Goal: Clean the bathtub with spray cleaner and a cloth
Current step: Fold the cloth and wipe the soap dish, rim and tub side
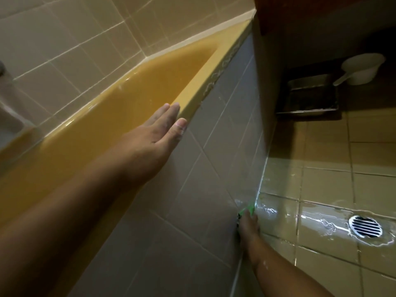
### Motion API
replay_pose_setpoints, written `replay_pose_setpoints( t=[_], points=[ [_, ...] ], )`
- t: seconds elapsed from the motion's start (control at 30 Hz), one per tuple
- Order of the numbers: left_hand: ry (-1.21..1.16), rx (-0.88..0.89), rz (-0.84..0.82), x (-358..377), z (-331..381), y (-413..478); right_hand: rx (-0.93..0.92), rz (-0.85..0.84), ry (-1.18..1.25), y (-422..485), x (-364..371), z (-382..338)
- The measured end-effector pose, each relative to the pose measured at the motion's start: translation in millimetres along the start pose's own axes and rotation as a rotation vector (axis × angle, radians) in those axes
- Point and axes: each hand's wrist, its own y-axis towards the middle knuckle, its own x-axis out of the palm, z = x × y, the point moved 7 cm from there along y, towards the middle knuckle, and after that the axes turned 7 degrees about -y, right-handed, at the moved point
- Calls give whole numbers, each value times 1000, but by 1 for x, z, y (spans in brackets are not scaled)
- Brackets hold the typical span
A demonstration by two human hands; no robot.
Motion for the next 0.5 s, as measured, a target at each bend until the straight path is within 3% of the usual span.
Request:
replay_pose_setpoints(
  t=[0.1,0.23,0.5],
  points=[
    [0,2,3,-1,1,1,30,48,51,-7,0,-7],
    [12,-18,1,0,1,2,-93,108,50,-47,-10,-61],
    [-50,-28,8,-1,3,7,-753,234,172,-190,-29,-215]
  ],
)
